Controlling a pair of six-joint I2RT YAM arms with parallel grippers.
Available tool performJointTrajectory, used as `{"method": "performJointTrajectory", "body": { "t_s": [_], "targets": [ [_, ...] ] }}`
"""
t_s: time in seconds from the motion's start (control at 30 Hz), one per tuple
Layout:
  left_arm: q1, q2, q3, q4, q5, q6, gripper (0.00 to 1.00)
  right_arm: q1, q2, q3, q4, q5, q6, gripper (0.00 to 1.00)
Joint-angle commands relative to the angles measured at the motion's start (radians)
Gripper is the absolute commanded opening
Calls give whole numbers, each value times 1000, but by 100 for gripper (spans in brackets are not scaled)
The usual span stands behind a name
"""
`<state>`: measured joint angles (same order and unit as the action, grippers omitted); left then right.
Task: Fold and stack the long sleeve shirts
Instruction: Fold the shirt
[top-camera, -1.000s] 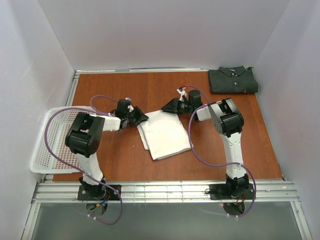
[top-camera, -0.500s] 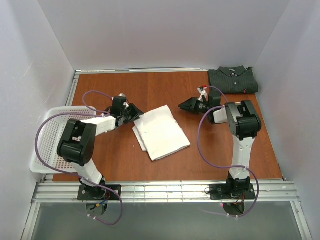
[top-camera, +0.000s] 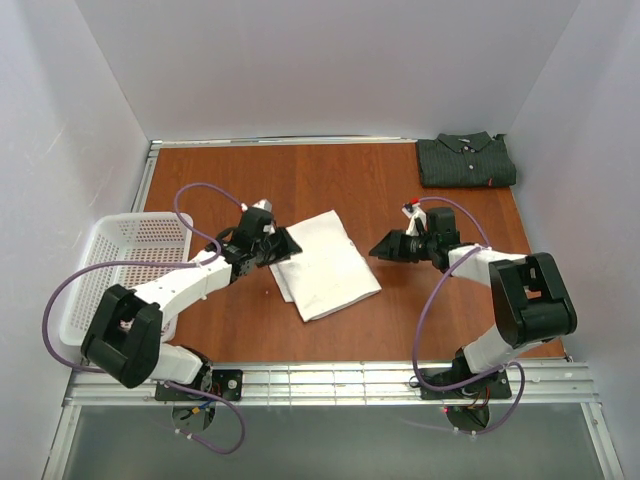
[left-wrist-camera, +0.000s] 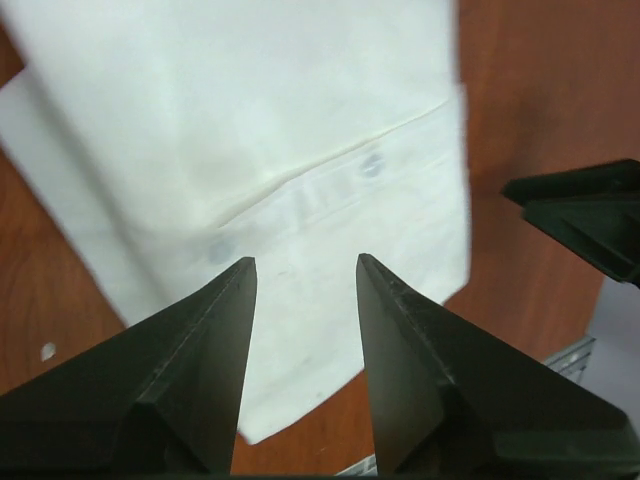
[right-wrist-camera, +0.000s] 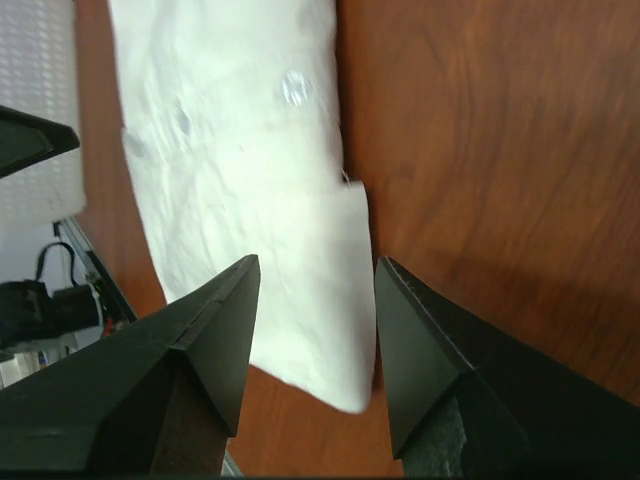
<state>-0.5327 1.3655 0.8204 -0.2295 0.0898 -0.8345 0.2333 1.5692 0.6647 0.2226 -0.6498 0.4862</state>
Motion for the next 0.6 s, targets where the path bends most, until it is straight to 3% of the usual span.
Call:
{"method": "performJointTrajectory", "body": {
  "t_s": [0.0, 0.23, 0.37, 0.47, 0.57],
  "targets": [
    [-6, 9, -63, -87, -62, -37, 38, 32, -67, -51, -167, 39, -110, 44],
    [-7, 122, -69, -70, -78, -25, 31, 161, -66, -97, -221, 119, -124, 42],
    [-6, 242, -35, -62, -160, 14, 29, 251, -80, -134, -221, 193, -69, 29],
    [3, 335, 77, -85, -206, 101, 29, 357, -126, -186, -194, 228, 64, 22],
    [20, 455, 244, -100, -235, 198, 29, 574, -173, -229, -69, 277, 251, 21]
  ]
}}
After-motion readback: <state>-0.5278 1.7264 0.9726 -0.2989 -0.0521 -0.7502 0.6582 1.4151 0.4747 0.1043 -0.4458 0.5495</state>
